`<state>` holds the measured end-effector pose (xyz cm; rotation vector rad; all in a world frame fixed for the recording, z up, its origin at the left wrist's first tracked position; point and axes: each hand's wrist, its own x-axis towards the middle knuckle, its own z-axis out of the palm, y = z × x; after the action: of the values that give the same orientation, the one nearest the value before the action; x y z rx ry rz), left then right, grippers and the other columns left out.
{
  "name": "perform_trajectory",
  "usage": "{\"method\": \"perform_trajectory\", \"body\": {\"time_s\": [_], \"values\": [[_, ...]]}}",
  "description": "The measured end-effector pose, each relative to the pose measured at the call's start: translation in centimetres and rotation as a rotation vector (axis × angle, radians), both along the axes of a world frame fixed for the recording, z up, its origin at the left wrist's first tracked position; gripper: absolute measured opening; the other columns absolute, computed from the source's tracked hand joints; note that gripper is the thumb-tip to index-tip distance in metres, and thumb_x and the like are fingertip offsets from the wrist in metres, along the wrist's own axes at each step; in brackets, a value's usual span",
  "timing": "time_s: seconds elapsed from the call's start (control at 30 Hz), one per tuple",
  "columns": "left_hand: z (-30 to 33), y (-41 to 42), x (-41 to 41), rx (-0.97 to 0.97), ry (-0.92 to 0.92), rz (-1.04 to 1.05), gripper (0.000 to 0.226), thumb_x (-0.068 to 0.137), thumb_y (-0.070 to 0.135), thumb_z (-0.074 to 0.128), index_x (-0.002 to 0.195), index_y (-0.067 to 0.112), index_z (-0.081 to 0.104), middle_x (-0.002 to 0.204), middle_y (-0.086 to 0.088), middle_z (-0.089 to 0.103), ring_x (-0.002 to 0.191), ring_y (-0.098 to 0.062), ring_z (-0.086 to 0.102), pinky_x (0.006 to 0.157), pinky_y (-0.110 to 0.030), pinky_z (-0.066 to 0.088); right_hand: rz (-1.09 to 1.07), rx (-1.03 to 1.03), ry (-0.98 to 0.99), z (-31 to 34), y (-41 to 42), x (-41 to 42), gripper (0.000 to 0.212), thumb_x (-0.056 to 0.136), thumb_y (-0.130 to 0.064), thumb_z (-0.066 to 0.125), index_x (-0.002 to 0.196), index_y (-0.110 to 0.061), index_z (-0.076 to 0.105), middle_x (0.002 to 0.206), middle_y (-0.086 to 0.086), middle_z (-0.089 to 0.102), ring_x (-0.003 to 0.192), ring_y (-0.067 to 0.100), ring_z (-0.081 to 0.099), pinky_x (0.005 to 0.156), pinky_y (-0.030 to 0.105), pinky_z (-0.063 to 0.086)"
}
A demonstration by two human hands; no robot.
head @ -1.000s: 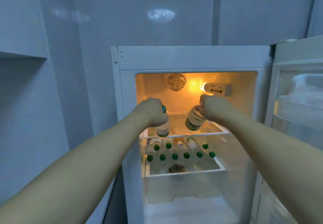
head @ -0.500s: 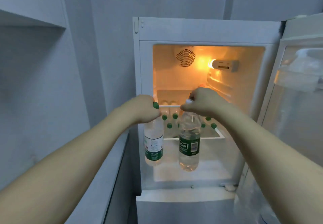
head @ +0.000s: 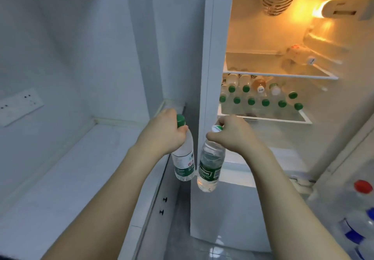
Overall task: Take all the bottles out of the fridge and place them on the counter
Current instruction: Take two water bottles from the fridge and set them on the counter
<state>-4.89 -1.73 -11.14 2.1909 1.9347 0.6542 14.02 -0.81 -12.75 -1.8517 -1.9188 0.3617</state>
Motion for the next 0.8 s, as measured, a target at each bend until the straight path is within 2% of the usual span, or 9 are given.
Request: {"method": "perform_trajectory", "body": {"time_s": [0.07,0.17,0.23,0.4,0.57,0.8], "values": [[-0.6,-0.3,-0.8,0.023,-0.052,0.052,0.023,0.09,0.034,0.054,0.089,0.013,0.044,0.098,-0.008,0.052,0.087,-0.032,0.052,0.072,-0.039,0.045,0.033,0.003,0.009,-0.2,0.8,-0.8,0.025,0.071,-0.042,0.067,0.08,-0.018,0.064,0.076,0.0,0.062,0.072,0.02,0.058,0.059,0.031,0.049],[-1.6,-0.8,-1.9,0.051,-0.115,0.138,0.023,0.091,0.033,0.055,0.091,0.013,0.043,0.099,-0.008,0.051,0.087,-0.032,0.051,0.07,-0.038,0.041,0.092,0.018,-0.002,-0.3,1.8,-2.0,0.025,0.072,-0.041,0.067,0.082,-0.019,0.063,0.077,0.0,0.061,0.075,0.021,0.057,0.055,0.028,0.039],[-2.4,-1.4,-2.5,0.079,-0.159,0.194,0.022,0.092,0.032,0.056,0.09,0.015,0.043,0.097,-0.004,0.049,0.084,-0.029,0.05,0.068,-0.036,0.038,0.151,0.013,-0.011,-0.6,2.5,-2.9,0.025,0.073,-0.041,0.067,0.081,-0.019,0.062,0.076,0.0,0.061,0.075,0.022,0.057,0.057,0.029,0.041],[-4.2,-2.6,-4.6,0.134,-0.237,0.343,0.017,0.093,0.03,0.055,0.095,0.016,0.046,0.094,0.001,0.049,0.079,-0.021,0.049,0.066,-0.032,0.034,0.305,-0.015,-0.024,-1.7,4.4,-5.8,0.024,0.071,-0.039,0.067,0.066,-0.022,0.049,0.068,-0.005,0.053,0.069,0.021,0.051,0.051,0.028,0.031],[-5.7,-4.4,-7.0,0.112,-0.237,0.506,0.017,0.093,0.029,0.056,0.097,0.015,0.048,0.095,0.001,0.051,0.081,-0.021,0.051,0.07,-0.035,0.042,0.469,-0.047,-0.034,-3.2,5.2,-9.7,0.021,0.073,-0.039,0.066,0.078,-0.021,0.059,0.075,-0.004,0.06,0.072,0.02,0.058,0.057,0.028,0.041],[-8.3,-9.8,-9.8,0.1,-0.245,0.751,0.021,0.092,0.029,0.059,0.105,0.015,0.051,0.102,0.001,0.053,0.086,-0.024,0.056,0.074,-0.036,0.048,0.697,-0.117,-0.02,-6.3,3.7,-15.2,0.02,0.075,-0.039,0.067,0.083,-0.022,0.057,0.079,-0.004,0.059,0.075,0.021,0.057,0.06,0.028,0.037]]}}
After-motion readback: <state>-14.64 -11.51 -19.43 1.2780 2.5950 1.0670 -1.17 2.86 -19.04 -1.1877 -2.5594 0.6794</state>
